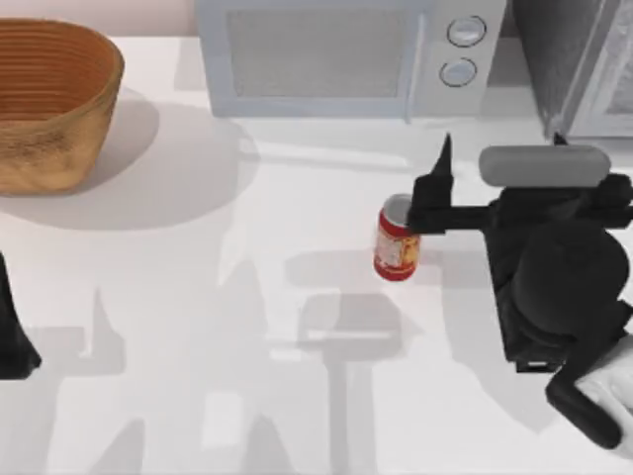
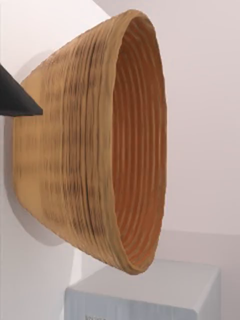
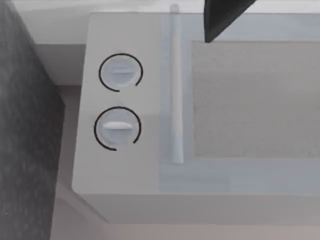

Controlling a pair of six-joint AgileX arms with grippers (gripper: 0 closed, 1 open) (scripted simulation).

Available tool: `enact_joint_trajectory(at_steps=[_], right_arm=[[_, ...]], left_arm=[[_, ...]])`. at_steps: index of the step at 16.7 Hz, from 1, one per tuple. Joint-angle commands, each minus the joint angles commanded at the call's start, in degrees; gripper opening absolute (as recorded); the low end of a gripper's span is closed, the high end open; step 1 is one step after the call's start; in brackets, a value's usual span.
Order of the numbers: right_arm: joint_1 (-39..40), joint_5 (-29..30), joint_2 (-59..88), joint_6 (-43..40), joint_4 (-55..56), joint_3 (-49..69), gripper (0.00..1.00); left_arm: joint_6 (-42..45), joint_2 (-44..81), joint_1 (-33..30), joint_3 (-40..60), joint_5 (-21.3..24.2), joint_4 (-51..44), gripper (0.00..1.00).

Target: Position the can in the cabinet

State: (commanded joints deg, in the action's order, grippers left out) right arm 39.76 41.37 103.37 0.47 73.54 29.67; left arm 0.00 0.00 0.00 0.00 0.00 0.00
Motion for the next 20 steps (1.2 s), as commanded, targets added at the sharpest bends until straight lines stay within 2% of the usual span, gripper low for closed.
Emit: enact_joint_trajectory(at_steps=[5, 9, 16, 20], right_arm=[[9.07, 9.43, 23.59, 0.10, 16.77, 6.77, 1.00], [13.58, 14.13, 35.33, 0.16, 25.12, 10.13, 1.00], [14.73, 15.31, 38.30, 0.17, 27.23, 10.99, 1.00], [13.01, 13.62, 38.60, 0.20, 25.70, 12.79, 1.00]], left_arm=[[0.00, 0.00, 0.00, 0.00, 0.00, 0.00, 1.00], [0.00, 0.00, 0.00, 0.00, 0.00, 0.00, 1.00], [0.00, 0.00, 0.00, 0.00, 0.00, 0.00, 1.00], [0.00, 0.00, 0.00, 0.00, 0.00, 0.00, 1.00]])
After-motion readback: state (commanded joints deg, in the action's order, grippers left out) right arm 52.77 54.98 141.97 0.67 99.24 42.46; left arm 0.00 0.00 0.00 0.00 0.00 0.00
